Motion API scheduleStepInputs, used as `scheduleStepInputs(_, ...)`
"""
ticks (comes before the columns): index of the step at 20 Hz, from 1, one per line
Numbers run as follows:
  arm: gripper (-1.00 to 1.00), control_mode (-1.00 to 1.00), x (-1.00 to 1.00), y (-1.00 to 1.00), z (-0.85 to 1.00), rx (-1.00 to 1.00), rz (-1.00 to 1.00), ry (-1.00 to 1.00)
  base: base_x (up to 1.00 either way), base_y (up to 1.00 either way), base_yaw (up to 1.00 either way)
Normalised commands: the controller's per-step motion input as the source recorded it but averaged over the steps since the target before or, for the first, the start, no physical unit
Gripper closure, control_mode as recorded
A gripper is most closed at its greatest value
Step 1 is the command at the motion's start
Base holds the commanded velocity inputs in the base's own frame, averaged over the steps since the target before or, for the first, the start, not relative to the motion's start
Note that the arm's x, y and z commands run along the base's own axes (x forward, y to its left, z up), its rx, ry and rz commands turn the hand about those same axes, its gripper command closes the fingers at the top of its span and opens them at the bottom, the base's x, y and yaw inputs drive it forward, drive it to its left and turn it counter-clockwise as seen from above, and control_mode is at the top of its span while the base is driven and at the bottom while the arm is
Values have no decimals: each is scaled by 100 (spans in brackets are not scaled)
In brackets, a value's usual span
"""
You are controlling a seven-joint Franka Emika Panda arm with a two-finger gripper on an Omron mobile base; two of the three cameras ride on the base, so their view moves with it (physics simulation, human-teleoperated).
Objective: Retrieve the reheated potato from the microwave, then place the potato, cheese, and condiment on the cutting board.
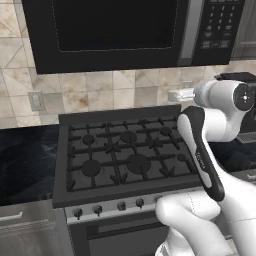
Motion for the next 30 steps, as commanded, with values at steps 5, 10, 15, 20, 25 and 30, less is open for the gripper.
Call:
scheduleStepInputs(5, -100, -100, 5, -15, 60, 0, -5, 0, 0, 0, 0)
scheduleStepInputs(10, -100, -100, 5, -19, 51, 0, -10, 6, 0, 0, 0)
scheduleStepInputs(15, -100, -100, 9, -22, 39, 0, -6, 6, 0, 0, 0)
scheduleStepInputs(20, -100, -100, 11, -18, 35, 0, 0, 1, 0, 0, 0)
scheduleStepInputs(25, -100, -100, 13, -15, 29, 0, 4, -5, 0, 0, 0)
scheduleStepInputs(30, -100, -100, 19, -4, 19, 0, 0, -9, 0, 0, 0)
